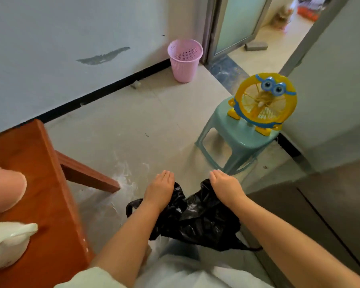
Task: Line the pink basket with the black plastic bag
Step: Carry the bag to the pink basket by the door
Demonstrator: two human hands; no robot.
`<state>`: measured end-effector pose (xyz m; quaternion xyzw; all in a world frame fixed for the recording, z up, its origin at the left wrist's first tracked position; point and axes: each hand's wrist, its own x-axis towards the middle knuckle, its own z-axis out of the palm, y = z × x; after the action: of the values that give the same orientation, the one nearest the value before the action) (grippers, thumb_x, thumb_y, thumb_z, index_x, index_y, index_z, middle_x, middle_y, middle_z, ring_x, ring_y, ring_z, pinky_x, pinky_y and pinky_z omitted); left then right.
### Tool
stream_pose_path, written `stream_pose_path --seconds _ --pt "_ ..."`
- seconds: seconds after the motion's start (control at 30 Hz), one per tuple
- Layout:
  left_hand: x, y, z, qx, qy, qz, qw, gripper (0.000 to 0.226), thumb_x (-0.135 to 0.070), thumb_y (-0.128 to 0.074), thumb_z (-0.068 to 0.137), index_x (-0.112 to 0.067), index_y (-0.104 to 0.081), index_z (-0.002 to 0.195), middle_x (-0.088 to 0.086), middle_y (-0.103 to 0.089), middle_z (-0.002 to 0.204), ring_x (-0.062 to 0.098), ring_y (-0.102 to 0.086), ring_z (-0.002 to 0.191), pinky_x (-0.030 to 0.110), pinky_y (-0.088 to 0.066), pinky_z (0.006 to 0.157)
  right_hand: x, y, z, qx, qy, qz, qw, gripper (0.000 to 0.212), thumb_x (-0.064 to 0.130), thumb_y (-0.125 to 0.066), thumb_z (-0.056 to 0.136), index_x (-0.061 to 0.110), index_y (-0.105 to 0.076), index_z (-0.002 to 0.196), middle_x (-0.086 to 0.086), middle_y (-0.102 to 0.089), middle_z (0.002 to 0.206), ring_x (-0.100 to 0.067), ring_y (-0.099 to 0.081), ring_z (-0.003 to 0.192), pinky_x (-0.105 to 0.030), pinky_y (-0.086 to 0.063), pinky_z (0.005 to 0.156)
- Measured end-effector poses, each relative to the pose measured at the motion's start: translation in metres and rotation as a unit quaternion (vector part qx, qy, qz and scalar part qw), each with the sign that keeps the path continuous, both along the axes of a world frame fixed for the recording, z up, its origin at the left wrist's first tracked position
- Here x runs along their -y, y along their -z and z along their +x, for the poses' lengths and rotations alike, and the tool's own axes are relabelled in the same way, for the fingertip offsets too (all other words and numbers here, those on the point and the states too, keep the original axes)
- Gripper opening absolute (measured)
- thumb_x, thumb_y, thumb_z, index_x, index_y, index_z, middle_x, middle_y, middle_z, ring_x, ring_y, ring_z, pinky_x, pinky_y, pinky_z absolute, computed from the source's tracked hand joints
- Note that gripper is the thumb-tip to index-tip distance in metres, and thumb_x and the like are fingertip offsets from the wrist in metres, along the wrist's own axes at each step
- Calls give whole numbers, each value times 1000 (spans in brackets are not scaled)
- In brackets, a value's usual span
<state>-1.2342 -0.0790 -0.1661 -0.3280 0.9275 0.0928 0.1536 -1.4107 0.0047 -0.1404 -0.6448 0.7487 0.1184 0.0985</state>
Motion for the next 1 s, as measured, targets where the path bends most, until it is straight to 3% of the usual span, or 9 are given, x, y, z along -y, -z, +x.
stream_pose_path --seconds 0.03,0.13,0.27,0.37,0.5,0.53,0.6,0.63,1.0 --pt "24 -3 -7 -1 -17 3 1000 54 1 -30 98 2 -7 147 16 -14 158 25 -13 146 34 -14 120 24 -3 -11 2 4 -4 1000 19 1 -76 59 -3 -68 76 -14 -70 76 -20 -71 72 -23 -56 51" --pt "95 -9 -32 -2 -41 -5 999 52 -2 -31 99 2 -11 147 17 -17 157 26 -16 146 35 -15 120 99 -8 -46 14 5 54 998 27 -3 -42 89 -4 -52 113 -14 -59 115 -25 -58 109 -33 -52 82" --pt "184 -19 -71 15 -42 7 999 51 -6 -32 100 1 -14 146 16 -19 157 26 -18 145 34 -17 120 181 -18 -93 25 19 1 999 32 -1 -76 66 -6 -65 96 -17 -71 94 -21 -71 87 -24 -57 66" --pt "250 -26 -111 4 -69 14 998 51 -4 -41 96 4 -22 144 20 -28 153 27 -26 143 34 -22 118 247 -4 -125 52 26 59 997 33 3 -38 93 2 -44 126 -13 -53 129 -25 -52 119 -35 -48 91" --pt "349 -32 -172 -1 -30 -53 998 55 0 -91 44 11 -70 94 27 -74 93 28 -74 88 30 -60 73 347 14 -178 89 32 47 994 34 0 -37 92 4 -43 125 -12 -53 129 -28 -53 116 -37 -48 89" --pt "376 -36 -188 10 -47 -25 999 54 2 -86 55 12 -66 104 30 -70 105 30 -70 100 32 -58 84 375 15 -193 100 33 45 993 35 -1 -38 92 4 -43 126 -12 -52 130 -28 -53 116 -37 -48 90" --pt "429 -41 -216 27 -75 11 997 50 -1 -52 91 7 -35 138 23 -39 146 27 -37 138 33 -30 115 426 10 -224 111 41 48 992 36 -3 -38 92 3 -42 128 -12 -52 132 -30 -52 117 -37 -48 94" --pt "456 -43 -229 22 -84 17 996 49 -4 -40 97 3 -25 143 18 -29 153 24 -26 143 32 -20 119 451 7 -240 110 48 45 992 36 -2 -39 92 2 -43 128 -12 -53 132 -30 -53 117 -38 -48 94" --pt "715 -37 -346 -38 -81 -37 995 53 -5 -38 98 -2 -17 146 13 -23 156 23 -18 145 31 -18 119 705 -1 -370 105 121 -2 987 38 -3 -41 88 0 -47 126 -16 -57 130 -33 -54 117 -42 -49 94"
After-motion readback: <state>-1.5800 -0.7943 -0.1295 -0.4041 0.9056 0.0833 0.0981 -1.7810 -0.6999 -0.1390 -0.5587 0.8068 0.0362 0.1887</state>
